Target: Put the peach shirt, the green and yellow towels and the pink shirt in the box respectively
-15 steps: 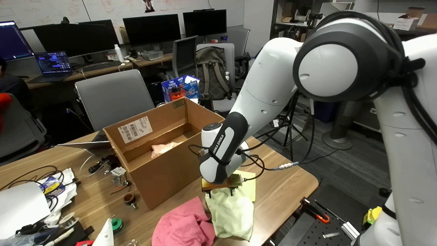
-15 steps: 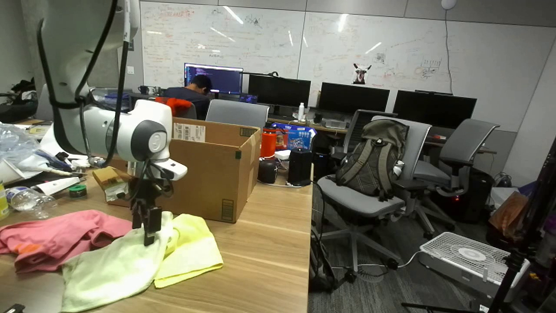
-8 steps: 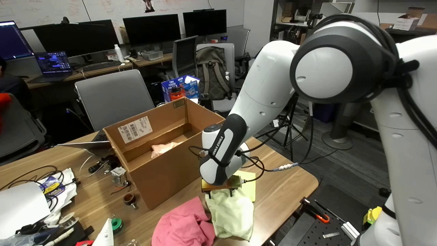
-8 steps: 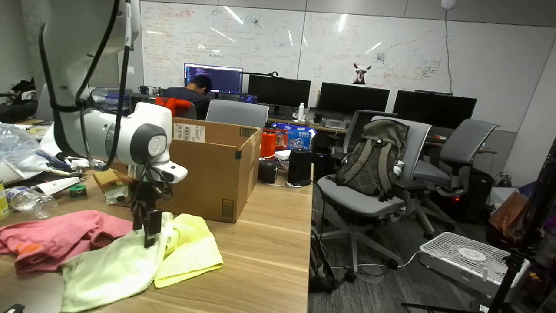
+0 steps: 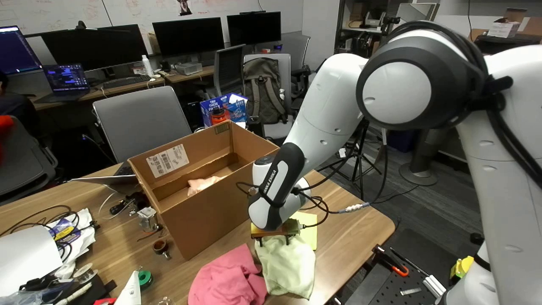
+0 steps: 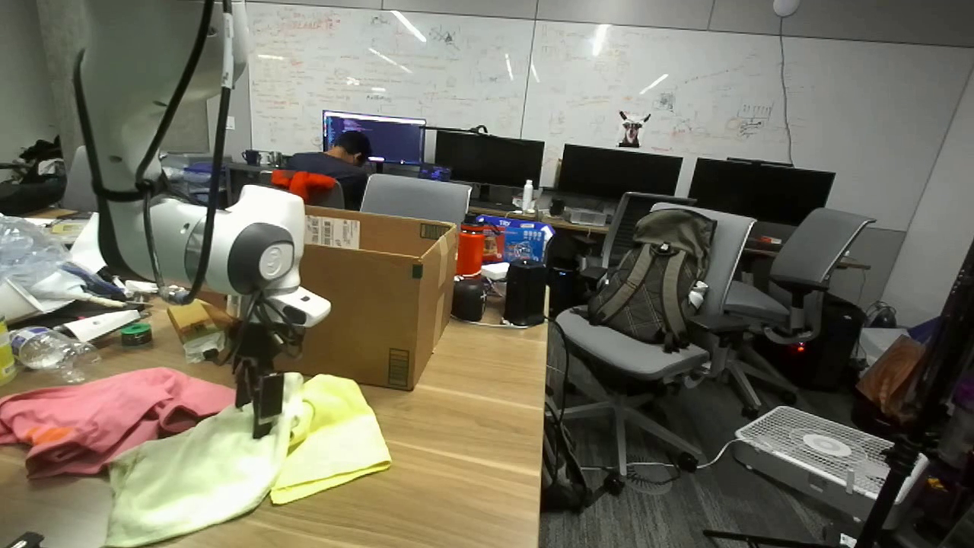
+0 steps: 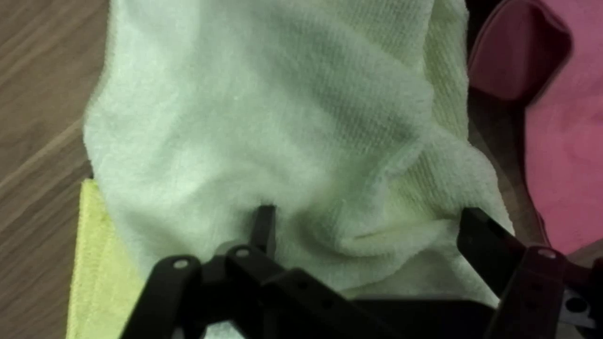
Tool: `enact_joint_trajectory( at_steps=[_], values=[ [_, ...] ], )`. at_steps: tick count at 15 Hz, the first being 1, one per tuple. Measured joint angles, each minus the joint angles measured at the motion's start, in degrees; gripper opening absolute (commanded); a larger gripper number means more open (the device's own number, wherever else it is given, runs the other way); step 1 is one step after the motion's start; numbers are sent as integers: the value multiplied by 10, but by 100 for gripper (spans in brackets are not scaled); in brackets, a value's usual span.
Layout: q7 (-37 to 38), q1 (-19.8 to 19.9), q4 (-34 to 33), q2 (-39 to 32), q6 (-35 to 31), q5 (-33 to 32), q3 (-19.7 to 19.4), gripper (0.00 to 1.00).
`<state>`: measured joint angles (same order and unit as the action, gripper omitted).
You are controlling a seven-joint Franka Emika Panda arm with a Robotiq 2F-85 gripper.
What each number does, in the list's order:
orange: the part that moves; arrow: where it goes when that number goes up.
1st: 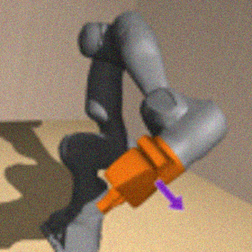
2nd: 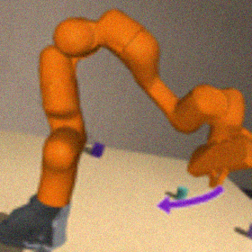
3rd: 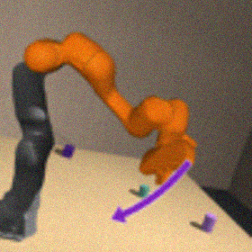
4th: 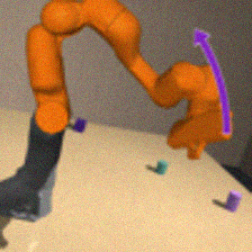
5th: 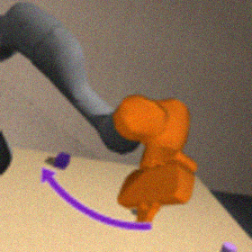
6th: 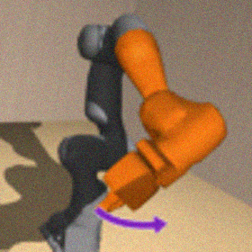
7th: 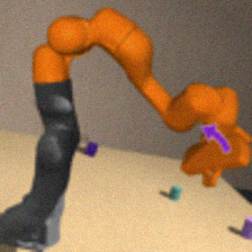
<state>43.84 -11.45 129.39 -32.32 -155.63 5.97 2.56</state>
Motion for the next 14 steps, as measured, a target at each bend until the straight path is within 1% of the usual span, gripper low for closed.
enact_joint_trajectory(
  at_steps=[1, 2, 6, 8, 11, 12, 14],
  values=[
    [0, 0, 0, -1, -1, 1, 0, 75],
    [0, 0, 0, -3, -1, 2, 0, 74],
    [0, 0, 0, -7, -5, 3, -1, 42],
    [0, 0, 0, -7, -7, 3, -1, 28],
    [0, 0, 0, -7, -9, 3, -1, 5],
    [0, 0, 0, -7, -10, 3, -1, 1],
    [0, 0, 0, -6, -11, 3, -1, 0]
  ],
)
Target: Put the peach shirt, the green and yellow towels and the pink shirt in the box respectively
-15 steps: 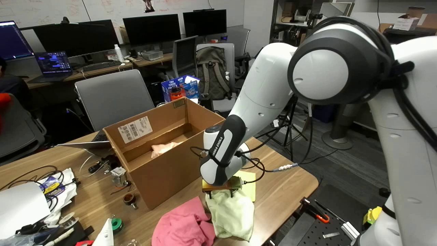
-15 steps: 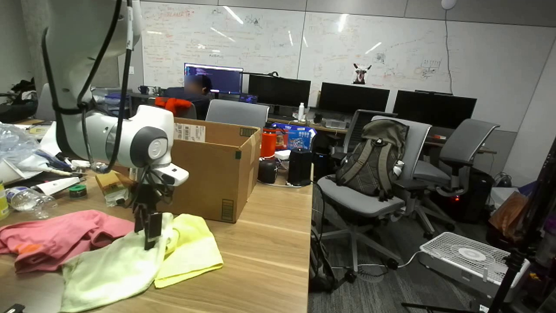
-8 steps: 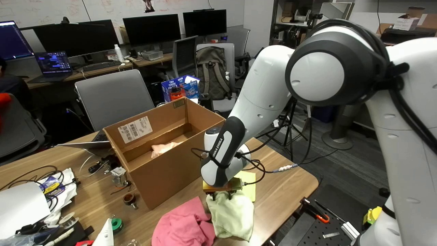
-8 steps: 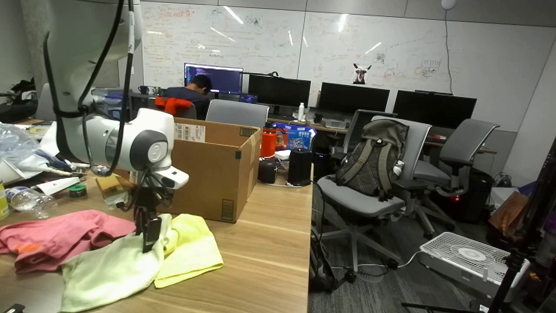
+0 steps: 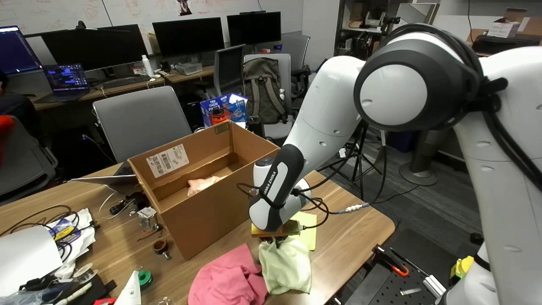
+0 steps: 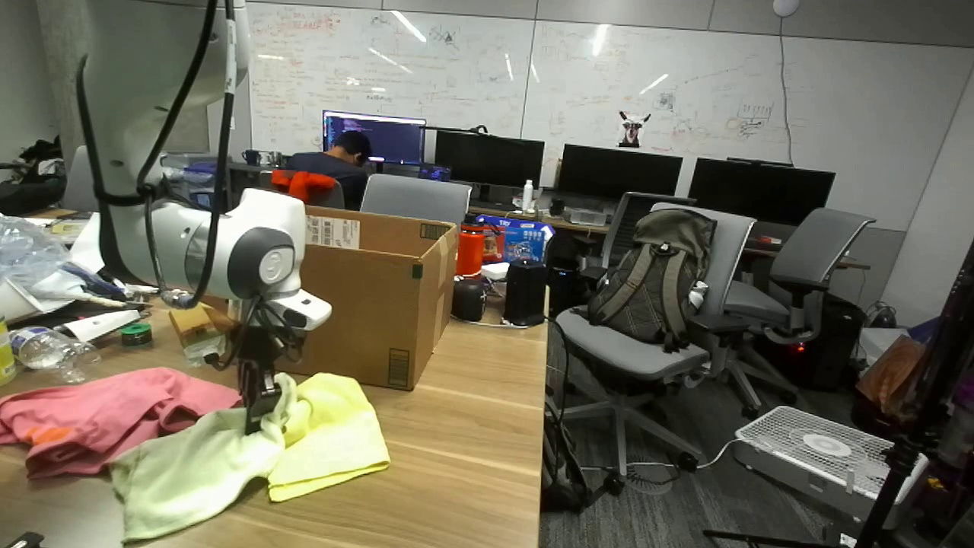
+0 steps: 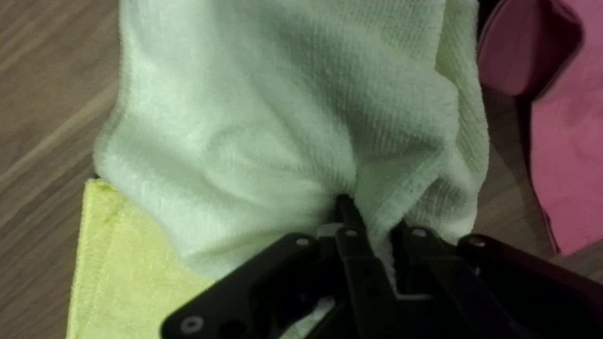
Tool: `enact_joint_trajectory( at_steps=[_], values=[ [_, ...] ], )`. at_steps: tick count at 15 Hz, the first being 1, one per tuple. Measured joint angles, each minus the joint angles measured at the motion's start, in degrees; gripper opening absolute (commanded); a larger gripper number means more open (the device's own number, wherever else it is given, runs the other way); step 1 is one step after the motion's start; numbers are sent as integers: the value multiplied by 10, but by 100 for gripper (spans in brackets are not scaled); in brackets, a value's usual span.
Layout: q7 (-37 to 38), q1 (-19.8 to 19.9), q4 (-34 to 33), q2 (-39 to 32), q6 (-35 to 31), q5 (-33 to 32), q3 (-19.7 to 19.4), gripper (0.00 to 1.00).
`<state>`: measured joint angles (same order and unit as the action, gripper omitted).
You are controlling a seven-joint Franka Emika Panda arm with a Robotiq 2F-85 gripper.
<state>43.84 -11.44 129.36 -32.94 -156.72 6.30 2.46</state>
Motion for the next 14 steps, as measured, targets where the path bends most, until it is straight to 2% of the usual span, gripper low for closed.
enact_joint_trajectory(
  at_steps=[4, 9, 14],
  values=[
    [3, -9, 0, 4, 0, 0, -11, 2],
    [27, -45, 7, 32, 10, -4, -46, 2],
    [94, -84, 17, 90, 53, -60, -84, 2]
  ],
)
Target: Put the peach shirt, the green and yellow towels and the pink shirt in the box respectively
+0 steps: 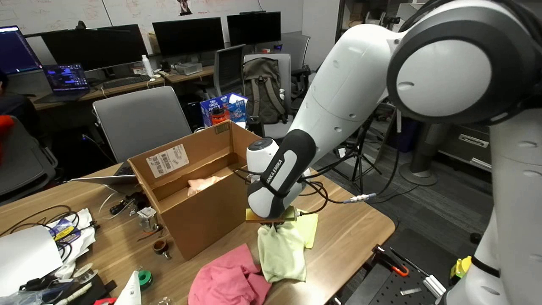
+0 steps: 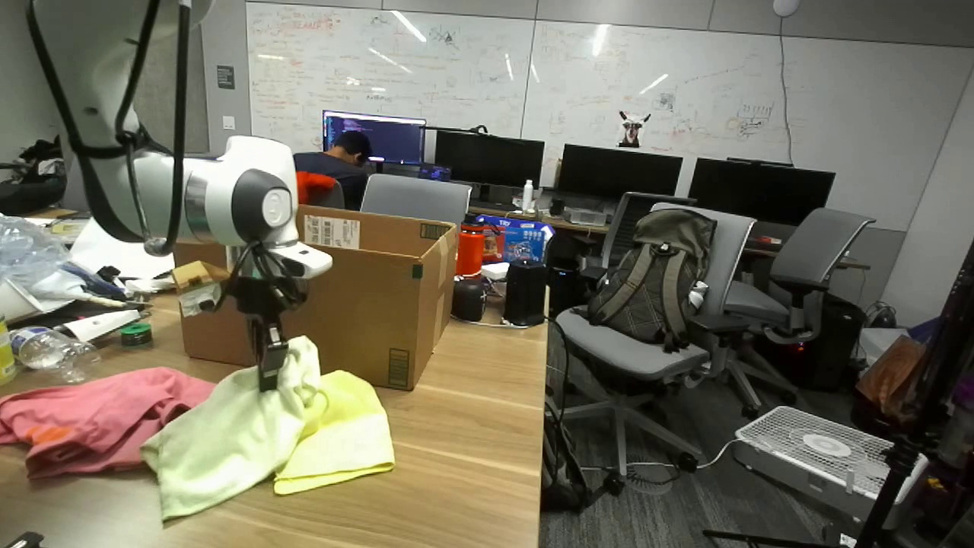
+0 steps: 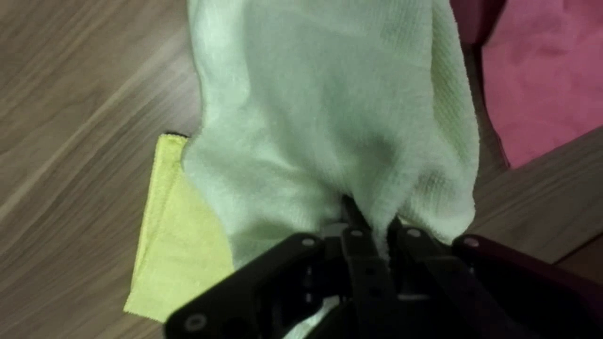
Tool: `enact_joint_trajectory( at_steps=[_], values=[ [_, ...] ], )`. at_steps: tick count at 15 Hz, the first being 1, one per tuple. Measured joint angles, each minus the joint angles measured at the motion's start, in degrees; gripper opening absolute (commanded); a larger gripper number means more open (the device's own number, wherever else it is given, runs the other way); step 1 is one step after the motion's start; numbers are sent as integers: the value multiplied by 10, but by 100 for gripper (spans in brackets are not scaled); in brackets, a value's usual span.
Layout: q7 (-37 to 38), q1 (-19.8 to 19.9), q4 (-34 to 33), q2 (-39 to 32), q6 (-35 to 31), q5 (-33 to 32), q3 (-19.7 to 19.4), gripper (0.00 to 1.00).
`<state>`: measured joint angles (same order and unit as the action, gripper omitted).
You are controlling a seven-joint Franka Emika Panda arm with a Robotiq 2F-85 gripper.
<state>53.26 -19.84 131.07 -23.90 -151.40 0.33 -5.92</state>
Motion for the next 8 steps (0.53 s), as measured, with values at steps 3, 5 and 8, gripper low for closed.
enact_joint_trajectory(
  at_steps=[3, 5, 8],
  values=[
    [51, -10, 0, 41, 38, -54, -6, 2],
    [83, -11, 0, 67, 63, -91, -5, 2],
    [126, -11, -1, 106, 99, -144, 4, 2]
  ],
)
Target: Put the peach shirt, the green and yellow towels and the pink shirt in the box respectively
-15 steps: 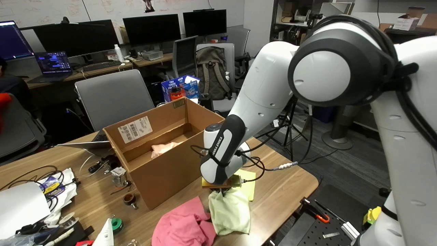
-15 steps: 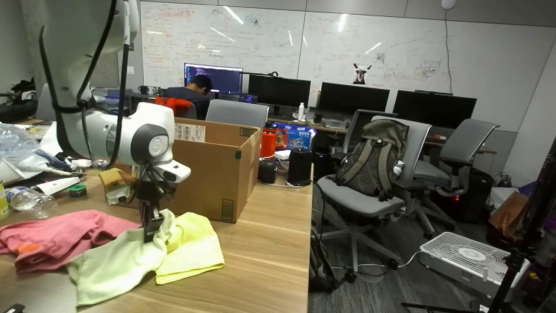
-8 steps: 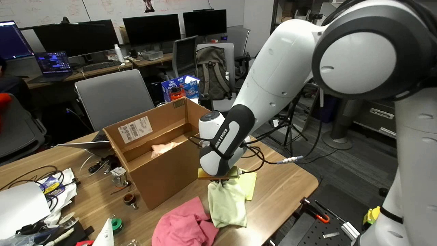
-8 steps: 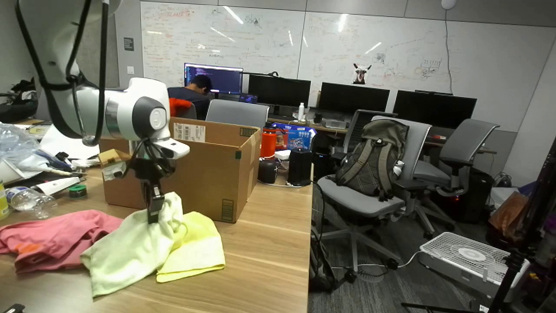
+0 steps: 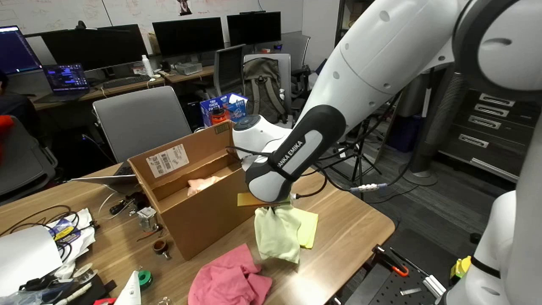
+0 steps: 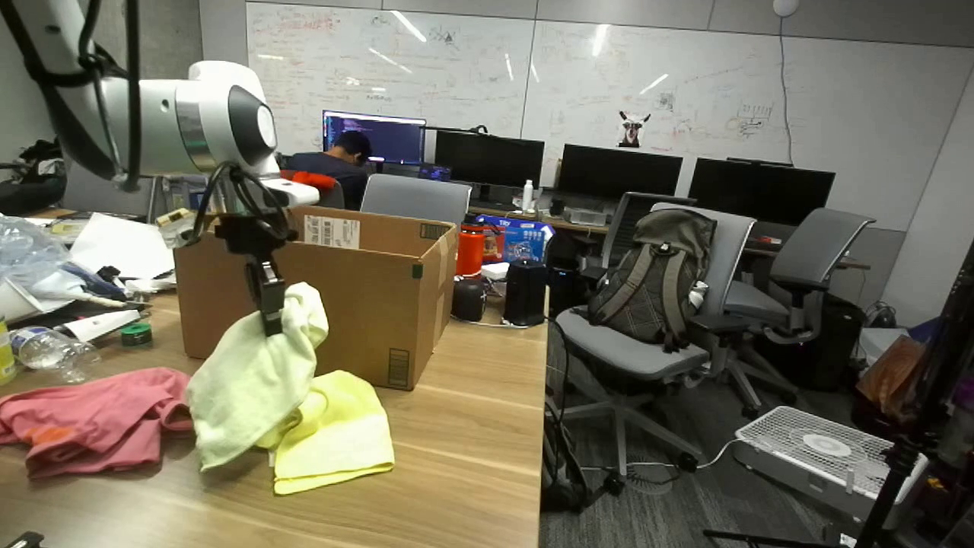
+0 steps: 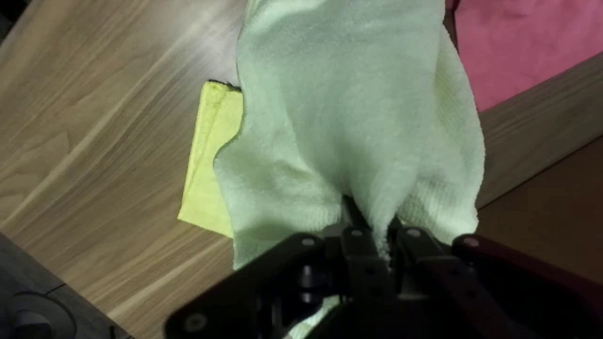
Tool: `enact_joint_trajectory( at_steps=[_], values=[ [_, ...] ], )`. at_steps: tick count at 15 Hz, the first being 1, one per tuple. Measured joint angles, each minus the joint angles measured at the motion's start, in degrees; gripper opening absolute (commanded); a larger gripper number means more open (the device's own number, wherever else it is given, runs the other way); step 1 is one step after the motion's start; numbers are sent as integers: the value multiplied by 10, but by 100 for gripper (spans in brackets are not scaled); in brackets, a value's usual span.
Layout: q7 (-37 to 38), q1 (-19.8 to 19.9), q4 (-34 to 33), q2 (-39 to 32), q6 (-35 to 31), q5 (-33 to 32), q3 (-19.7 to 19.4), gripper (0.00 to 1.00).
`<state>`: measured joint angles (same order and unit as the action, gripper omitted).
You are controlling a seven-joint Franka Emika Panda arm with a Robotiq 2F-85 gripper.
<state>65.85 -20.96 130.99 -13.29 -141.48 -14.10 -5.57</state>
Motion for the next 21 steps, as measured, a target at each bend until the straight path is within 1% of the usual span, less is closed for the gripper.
enact_joint_trajectory(
  at_steps=[3, 6, 11, 14, 16, 21],
  values=[
    [36, 2, -1, 37, 37, -45, 20, 2],
    [63, 9, -3, 69, 70, -83, 50, 2],
    [81, 24, -34, 114, 131, -140, 98, 2],
    [81, 32, -74, 133, 166, -171, 122, 2],
    [78, 41, -114, 132, 177, -193, 130, 2],
    [61, 62, -229, 91, 192, -235, 132, 2]
  ],
)
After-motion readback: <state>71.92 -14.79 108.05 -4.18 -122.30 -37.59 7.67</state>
